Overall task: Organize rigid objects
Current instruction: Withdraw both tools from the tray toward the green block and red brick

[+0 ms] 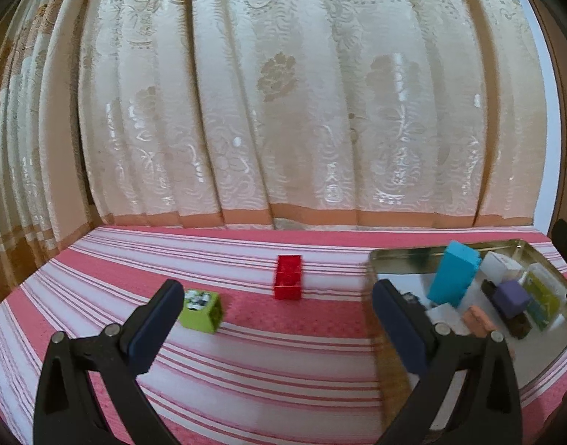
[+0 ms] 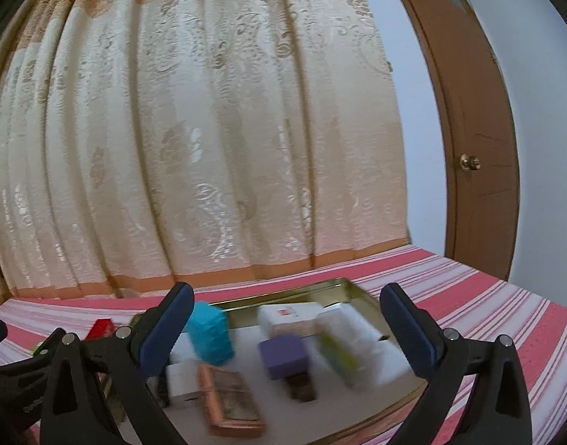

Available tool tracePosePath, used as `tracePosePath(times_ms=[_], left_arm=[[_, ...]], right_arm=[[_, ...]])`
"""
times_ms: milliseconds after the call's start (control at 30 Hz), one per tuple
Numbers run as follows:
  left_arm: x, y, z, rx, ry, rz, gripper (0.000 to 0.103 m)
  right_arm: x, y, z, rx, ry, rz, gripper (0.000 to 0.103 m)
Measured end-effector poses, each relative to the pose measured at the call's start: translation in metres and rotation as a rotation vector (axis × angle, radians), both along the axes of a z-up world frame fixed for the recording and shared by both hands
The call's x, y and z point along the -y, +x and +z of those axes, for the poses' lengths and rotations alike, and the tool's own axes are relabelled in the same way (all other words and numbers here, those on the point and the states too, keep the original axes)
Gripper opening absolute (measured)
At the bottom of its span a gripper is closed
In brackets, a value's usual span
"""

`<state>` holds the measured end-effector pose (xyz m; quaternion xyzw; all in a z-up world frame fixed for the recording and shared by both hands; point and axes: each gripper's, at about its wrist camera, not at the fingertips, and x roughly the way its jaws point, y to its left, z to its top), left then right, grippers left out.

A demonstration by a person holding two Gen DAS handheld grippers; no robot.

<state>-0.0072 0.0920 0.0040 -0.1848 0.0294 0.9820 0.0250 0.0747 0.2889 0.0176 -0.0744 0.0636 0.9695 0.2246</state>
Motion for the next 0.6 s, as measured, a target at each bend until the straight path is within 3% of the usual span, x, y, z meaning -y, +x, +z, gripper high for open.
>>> tracePosePath(times_ms=[600], left_arm=[[0.079, -0.032, -0.007, 0.067, 0.040, 0.079, 0.103]], right_arm=[[0.074, -0.028, -0.004, 0.024, -0.039, 0.102, 0.102]])
